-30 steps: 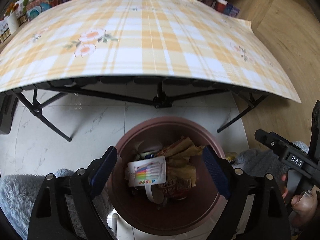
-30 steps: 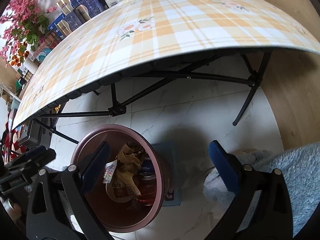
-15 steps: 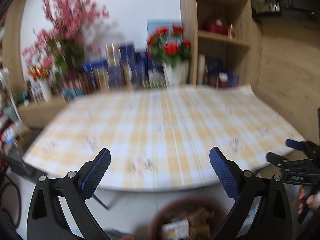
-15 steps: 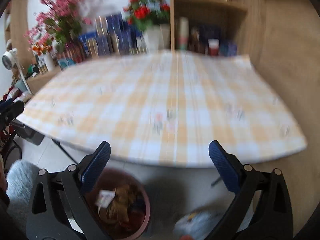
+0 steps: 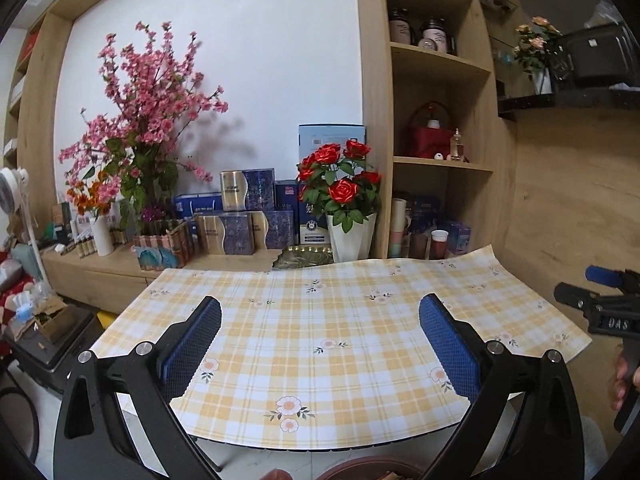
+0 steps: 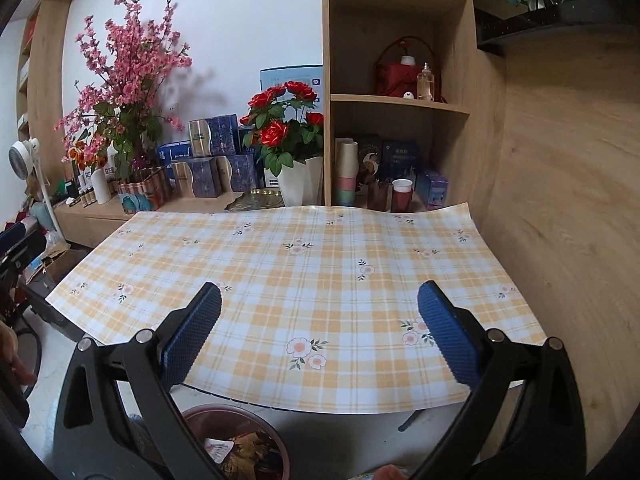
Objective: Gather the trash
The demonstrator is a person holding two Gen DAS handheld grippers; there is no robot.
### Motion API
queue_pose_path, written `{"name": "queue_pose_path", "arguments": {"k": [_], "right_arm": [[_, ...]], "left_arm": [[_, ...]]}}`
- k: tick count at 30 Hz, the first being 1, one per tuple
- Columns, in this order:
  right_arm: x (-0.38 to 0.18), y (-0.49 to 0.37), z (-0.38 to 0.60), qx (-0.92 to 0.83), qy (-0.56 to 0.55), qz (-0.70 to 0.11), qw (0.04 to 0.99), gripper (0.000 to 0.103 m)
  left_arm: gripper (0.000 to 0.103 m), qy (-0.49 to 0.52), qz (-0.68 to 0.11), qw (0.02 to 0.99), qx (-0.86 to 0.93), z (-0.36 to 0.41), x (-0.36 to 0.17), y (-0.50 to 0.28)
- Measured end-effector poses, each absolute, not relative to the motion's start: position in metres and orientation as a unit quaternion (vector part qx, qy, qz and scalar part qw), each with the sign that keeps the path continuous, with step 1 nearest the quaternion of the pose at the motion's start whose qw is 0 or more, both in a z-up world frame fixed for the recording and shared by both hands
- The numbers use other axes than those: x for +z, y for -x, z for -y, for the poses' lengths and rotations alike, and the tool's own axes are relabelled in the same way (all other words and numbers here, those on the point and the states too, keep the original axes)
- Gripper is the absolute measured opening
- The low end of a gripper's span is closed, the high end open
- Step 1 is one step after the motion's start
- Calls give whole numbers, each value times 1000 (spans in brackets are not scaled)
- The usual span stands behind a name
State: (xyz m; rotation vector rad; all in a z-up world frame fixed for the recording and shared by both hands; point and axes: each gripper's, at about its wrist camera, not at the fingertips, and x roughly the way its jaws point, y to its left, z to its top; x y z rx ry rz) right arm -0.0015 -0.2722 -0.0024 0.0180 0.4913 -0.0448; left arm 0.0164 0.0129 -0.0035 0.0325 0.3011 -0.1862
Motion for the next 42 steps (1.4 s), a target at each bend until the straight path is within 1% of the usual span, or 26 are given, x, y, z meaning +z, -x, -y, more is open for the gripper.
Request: {"name": "queue_pose_path", "arguments": {"k": [5,10,18,42], "right_arm": [[3,7,265,-19,2,-242,970,97],[3,9,262,-14,-7,-242,970,97],[3,10,260,-14,-7,-246,969,97],[10,16,276,-26,-27,-240,970,97]], "left_arm": [[97,1,-153,984,-93,-19,3,-16],[97,-14,-160,984,-80,-18,4,-16],[97,-6,-168,983,-78,-19,3,-17],[97,-26,-170,981,-94,-6,10,-14]]}}
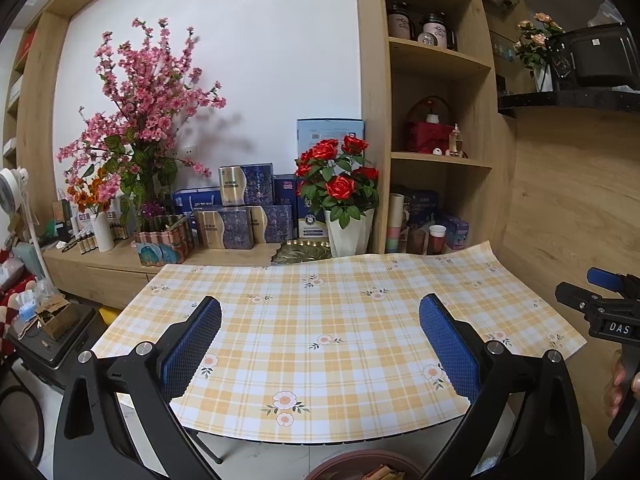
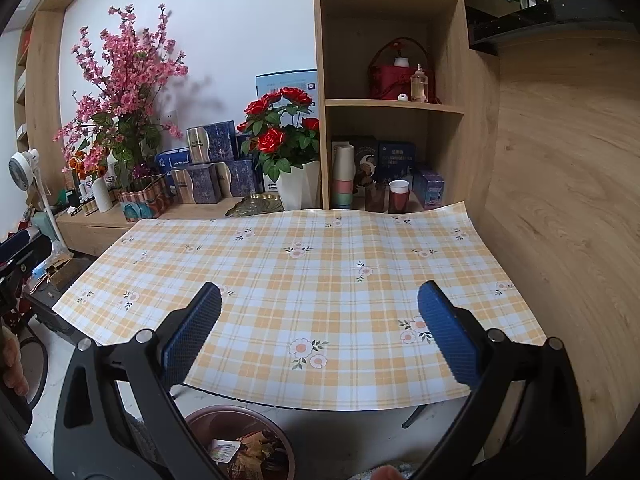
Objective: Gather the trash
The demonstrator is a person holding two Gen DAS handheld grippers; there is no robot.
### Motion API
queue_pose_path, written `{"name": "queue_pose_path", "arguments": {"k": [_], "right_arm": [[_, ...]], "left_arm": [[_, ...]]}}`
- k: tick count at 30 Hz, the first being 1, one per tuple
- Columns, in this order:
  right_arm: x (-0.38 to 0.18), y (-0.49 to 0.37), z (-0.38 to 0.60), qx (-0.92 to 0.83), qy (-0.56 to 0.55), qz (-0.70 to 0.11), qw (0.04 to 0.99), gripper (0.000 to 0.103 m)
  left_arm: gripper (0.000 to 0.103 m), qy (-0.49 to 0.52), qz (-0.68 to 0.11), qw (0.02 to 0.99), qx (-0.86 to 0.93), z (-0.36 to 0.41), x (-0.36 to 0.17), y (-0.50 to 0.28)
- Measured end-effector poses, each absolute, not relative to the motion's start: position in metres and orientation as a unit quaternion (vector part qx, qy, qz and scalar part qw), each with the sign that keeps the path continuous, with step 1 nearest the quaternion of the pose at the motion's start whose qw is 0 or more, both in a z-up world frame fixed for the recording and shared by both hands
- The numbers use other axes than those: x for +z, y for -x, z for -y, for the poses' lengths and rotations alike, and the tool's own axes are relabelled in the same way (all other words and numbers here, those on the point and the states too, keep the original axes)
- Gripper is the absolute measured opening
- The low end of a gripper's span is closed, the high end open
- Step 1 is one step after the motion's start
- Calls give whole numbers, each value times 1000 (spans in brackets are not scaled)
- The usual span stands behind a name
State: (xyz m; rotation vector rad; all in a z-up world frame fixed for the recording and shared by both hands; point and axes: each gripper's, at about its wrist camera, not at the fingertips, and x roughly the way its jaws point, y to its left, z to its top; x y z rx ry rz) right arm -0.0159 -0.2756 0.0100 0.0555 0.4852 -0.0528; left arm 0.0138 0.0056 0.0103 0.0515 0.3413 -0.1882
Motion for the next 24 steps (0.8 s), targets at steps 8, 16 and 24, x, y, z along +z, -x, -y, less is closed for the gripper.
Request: {"name": "queue_pose_path", "arguments": {"k": [8,16,24], "right_arm": [[10,16,277,-26,-28,-240,970,97],[13,17,280,-28,-30,-237,971,97],[18,17,284,-29,-34,-234,971,97]], "left_arm": [[97,-30,-168,981,-90,-2,12,-11],[97,-37,-161,982,-87,2,14,-11],[97,-31,-162,982,-88,2,18,-11]]}}
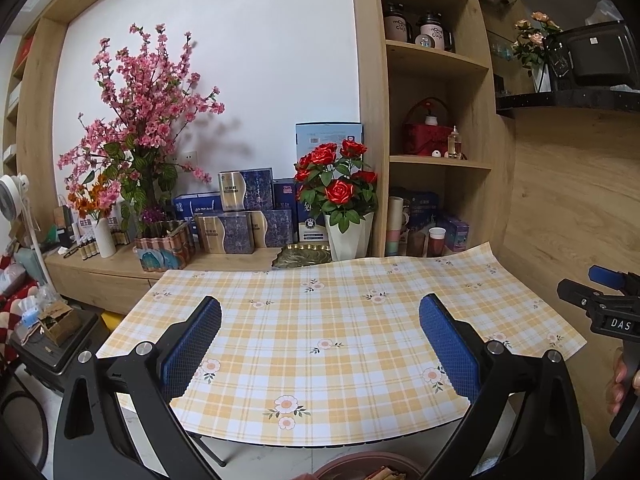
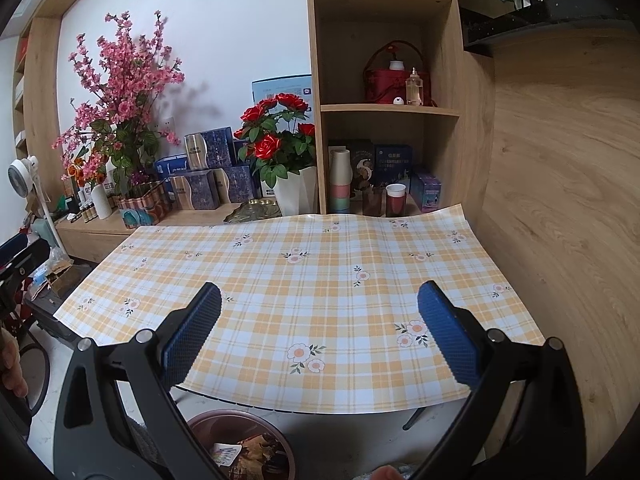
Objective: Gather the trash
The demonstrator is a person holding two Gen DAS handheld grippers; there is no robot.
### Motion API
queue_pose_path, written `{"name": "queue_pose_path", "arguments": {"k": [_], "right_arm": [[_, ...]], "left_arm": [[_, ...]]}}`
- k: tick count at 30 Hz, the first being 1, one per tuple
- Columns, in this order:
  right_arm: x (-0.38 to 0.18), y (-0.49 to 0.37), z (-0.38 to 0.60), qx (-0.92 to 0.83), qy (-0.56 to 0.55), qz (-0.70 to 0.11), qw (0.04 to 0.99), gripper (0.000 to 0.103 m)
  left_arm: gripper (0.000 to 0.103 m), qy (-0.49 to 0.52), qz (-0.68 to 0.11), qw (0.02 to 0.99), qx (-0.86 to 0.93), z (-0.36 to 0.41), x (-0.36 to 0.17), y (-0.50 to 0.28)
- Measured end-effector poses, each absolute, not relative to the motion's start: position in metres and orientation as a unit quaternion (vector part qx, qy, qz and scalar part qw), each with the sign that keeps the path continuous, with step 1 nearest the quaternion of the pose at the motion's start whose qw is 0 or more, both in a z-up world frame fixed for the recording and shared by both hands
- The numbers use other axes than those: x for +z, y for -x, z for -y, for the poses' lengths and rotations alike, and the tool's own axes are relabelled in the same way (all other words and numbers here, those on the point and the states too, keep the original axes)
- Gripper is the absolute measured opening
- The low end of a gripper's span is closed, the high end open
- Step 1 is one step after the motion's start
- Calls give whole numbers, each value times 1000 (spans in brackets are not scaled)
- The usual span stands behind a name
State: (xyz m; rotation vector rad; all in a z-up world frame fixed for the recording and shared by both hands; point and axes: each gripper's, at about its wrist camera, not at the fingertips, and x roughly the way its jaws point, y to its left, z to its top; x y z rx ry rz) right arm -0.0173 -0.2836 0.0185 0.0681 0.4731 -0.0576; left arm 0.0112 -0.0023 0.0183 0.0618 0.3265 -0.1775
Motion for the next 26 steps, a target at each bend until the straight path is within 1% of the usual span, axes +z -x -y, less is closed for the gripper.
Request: {"name": "queue_pose_path", "arguments": {"k": [12,20,26], "right_arm": [[20,17,287,-29,-35,-233,971,97],[15,18,290,-30,-42,-239,970,97],[14,23,289,-44,-26,-239,970,97]], "left_arm": [[97,-25,-166,982,-91,0,21,-12],[97,-40,-169,981,-86,4,16,-14],[97,-59,-162,982,-74,10,11,-11]]}}
